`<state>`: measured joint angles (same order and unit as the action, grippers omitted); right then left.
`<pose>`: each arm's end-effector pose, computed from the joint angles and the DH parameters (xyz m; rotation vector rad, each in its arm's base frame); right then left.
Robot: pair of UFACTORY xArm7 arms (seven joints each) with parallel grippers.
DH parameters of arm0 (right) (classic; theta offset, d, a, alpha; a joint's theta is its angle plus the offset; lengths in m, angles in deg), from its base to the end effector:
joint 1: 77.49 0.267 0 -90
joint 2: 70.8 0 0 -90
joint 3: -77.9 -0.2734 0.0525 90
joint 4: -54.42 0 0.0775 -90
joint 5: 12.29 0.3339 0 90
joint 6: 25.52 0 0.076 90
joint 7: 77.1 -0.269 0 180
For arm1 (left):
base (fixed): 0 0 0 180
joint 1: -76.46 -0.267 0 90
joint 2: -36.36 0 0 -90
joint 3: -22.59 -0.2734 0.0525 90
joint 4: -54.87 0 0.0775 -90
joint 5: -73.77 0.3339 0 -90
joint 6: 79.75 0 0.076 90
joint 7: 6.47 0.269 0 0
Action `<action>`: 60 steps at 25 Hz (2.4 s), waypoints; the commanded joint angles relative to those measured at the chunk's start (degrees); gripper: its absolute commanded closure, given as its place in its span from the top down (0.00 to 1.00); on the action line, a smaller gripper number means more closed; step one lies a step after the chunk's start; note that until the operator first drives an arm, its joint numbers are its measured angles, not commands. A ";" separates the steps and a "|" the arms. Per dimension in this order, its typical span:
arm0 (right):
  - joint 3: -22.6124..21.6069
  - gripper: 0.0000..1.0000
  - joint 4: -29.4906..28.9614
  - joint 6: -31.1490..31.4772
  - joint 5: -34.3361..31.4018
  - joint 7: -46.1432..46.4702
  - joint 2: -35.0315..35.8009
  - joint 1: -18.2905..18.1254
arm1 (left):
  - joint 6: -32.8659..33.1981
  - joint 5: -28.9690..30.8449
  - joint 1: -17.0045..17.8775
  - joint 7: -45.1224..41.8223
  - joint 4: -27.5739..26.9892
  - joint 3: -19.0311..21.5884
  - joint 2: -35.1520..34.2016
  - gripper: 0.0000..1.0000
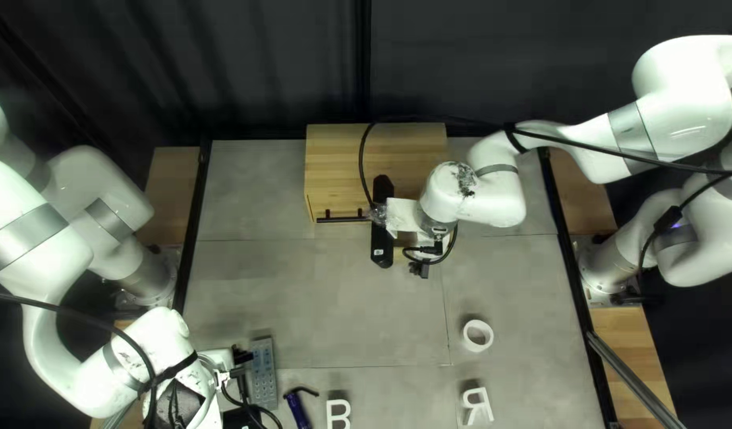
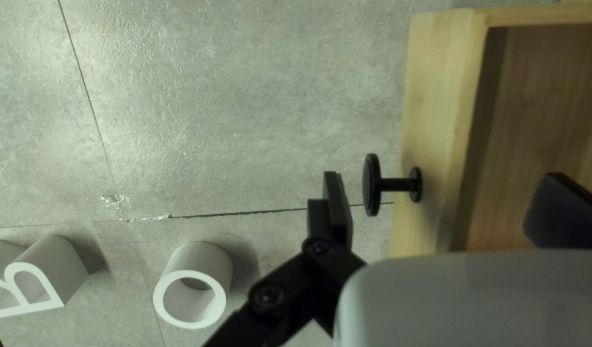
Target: Open drawers and place objects into drawer and close
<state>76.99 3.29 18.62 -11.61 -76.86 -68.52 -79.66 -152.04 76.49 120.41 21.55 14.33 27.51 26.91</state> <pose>0.4635 -0.0085 0.1149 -3.1305 0.0407 -0.1289 0.1949 -0.2026 0.1125 -2.3039 1.8657 0.5608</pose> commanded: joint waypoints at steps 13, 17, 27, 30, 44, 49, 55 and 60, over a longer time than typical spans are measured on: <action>-0.32 1.00 -2.45 3.84 3.63 6.45 1.37 -0.22 | 0.00 0.00 0.00 0.00 0.00 0.00 0.00 1.00; -0.32 1.00 -2.91 4.59 4.11 6.98 1.46 -0.30 | 0.00 0.00 0.00 0.00 0.00 0.00 0.00 1.00; -0.50 1.00 -3.09 5.36 4.55 6.92 0.93 -0.15 | 0.00 0.00 0.00 0.00 0.00 0.00 0.00 1.00; -0.55 1.00 -2.97 5.58 4.67 6.82 0.61 -0.12 | 0.00 0.00 0.00 0.00 0.00 0.00 0.00 1.00; -0.46 1.00 -3.28 6.35 4.88 6.77 0.46 -0.21 | 0.00 0.00 0.00 0.00 0.00 0.00 0.00 1.00; -0.20 1.00 -3.66 6.28 4.75 6.75 1.12 -0.45 | 0.00 0.00 0.00 0.00 0.00 0.00 0.00 1.00; -0.01 1.00 -4.11 5.96 4.69 6.64 2.05 -0.63 | 0.00 0.00 0.00 0.00 0.00 0.00 0.00 1.00; -0.15 1.00 -3.47 5.17 5.60 7.18 2.34 -0.63 | 0.00 0.00 0.00 0.00 0.00 0.00 0.00 1.00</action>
<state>76.91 -0.59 24.20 -6.48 -70.00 -66.27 -80.28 -152.04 76.49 120.41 21.55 14.33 27.51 26.91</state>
